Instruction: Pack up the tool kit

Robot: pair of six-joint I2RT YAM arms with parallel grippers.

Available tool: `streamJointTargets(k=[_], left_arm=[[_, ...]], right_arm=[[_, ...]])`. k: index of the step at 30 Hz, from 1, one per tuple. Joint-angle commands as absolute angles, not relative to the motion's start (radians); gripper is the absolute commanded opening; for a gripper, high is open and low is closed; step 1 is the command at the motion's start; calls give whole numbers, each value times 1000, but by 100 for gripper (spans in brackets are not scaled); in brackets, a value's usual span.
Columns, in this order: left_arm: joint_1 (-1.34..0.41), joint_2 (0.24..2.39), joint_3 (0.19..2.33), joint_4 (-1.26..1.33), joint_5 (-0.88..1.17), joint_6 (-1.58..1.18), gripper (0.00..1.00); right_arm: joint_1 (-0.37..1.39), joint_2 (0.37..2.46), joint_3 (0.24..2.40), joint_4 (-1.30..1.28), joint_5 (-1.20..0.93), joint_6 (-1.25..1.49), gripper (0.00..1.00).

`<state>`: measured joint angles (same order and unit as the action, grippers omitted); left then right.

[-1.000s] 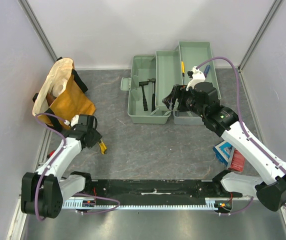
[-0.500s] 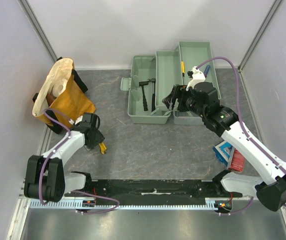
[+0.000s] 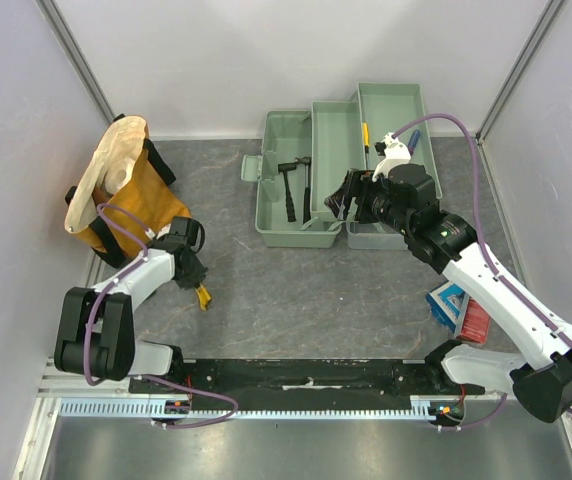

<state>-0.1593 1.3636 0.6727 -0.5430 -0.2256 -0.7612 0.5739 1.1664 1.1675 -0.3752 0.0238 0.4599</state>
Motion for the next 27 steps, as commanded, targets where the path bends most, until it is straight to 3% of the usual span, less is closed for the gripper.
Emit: streamJointTargets(k=[1,2,14,27], left_arm=[[-169,1361,657,-531,-201,-749,6],[-172,1353,657,-535,-199,-749,2],[-198,1175,732,-624,-203,-744,2],[-224,983,839,-683,-91,-721,2]], right_arm=[[574,1163,1183,-351,29,454,83],[574,1163,1184,-350,28,456,83],[574,1170,1170,-336,3,459,84],[574,1147,1048,-148,-323,453,91]])
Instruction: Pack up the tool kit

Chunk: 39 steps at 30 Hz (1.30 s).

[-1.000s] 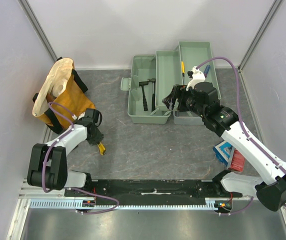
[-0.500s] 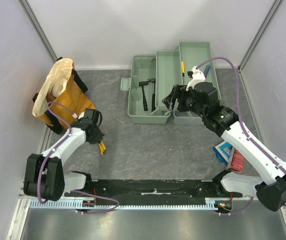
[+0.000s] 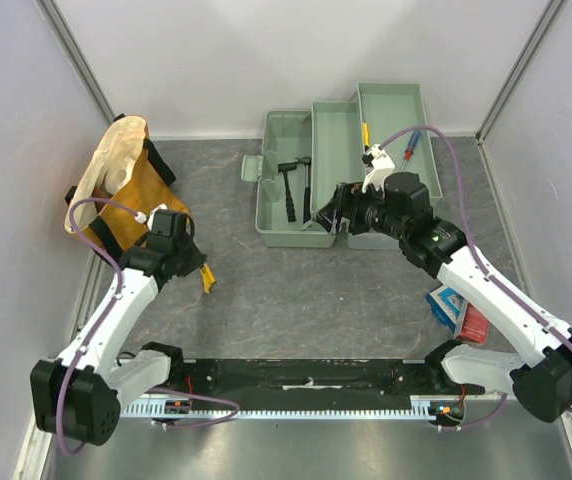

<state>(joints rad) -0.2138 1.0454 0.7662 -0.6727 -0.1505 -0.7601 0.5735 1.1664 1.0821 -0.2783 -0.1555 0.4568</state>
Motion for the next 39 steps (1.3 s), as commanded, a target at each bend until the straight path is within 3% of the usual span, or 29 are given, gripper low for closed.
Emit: streamJointTargets(k=[1,14,32,39], left_arm=[[-233,970,850,-670,-66,-710,2],[-305,858,996,-366,299,-742,2],[-347,851,968,-5,525,-976,2],[-374,865,959,81,568,-1006,2]], right_arm=[[575,1153,1046,-131,-366,454,91],[709,1193,1003,136,-626,469,96],[799,1252,1034,345,-522,569,98],[805,1299,1068,405,-509,617,92]])
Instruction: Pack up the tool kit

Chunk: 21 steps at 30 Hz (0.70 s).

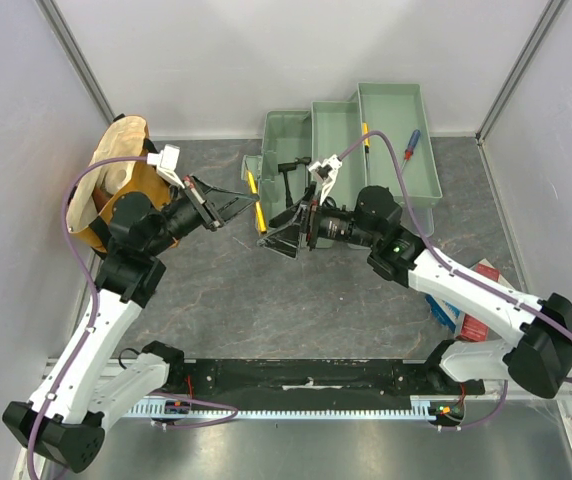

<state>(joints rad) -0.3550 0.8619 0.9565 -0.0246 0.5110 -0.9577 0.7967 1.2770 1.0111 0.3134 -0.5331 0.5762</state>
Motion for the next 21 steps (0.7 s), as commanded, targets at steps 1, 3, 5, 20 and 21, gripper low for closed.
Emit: streamJointTargets(k=[1,3,5,20,21], left_arm=[[-379,865,959,86,571,-1005,2],[-385,870,957,86,569,-1002,2],[-387,874,956,86,563,-999,2],[-439,1322,1313,-141,413,-836,2],[-455,1372,1363,-162,393,-821,2]], right_arm=[[805,1302,1068,416,-505,623,90],[805,1308,1071,429,-489,635,84],[805,1307,1071,436,-471,640,74],[805,1023,1043,-60,263,371,98],[804,996,1039,-84,308,365,98]])
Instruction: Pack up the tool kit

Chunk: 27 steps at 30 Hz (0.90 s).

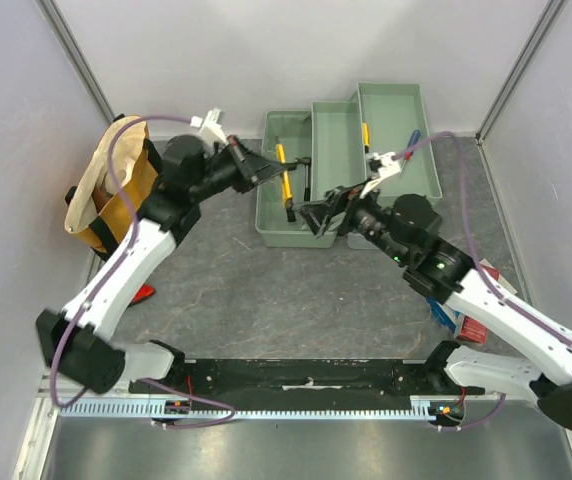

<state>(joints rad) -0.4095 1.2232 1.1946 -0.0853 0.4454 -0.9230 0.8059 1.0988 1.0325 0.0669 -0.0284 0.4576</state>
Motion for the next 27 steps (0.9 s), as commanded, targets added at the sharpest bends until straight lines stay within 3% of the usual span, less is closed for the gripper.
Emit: streamJointTargets(k=[1,13,22,27], left_arm=[[-472,1434,1423,-185,365,-812,2],[-563,2035,2060,-394,117,-684,2],[-594,2232,2203,-483,19,-624,2],[-612,2244,2198,-503,-64,-577,21]], right_arm=[[804,971,1031,-95,355,362,98],[805,781,1005,-190,534,345,98],[805,764,1008,-221,560,333,98],[804,772,1008,-224,548,344,98]])
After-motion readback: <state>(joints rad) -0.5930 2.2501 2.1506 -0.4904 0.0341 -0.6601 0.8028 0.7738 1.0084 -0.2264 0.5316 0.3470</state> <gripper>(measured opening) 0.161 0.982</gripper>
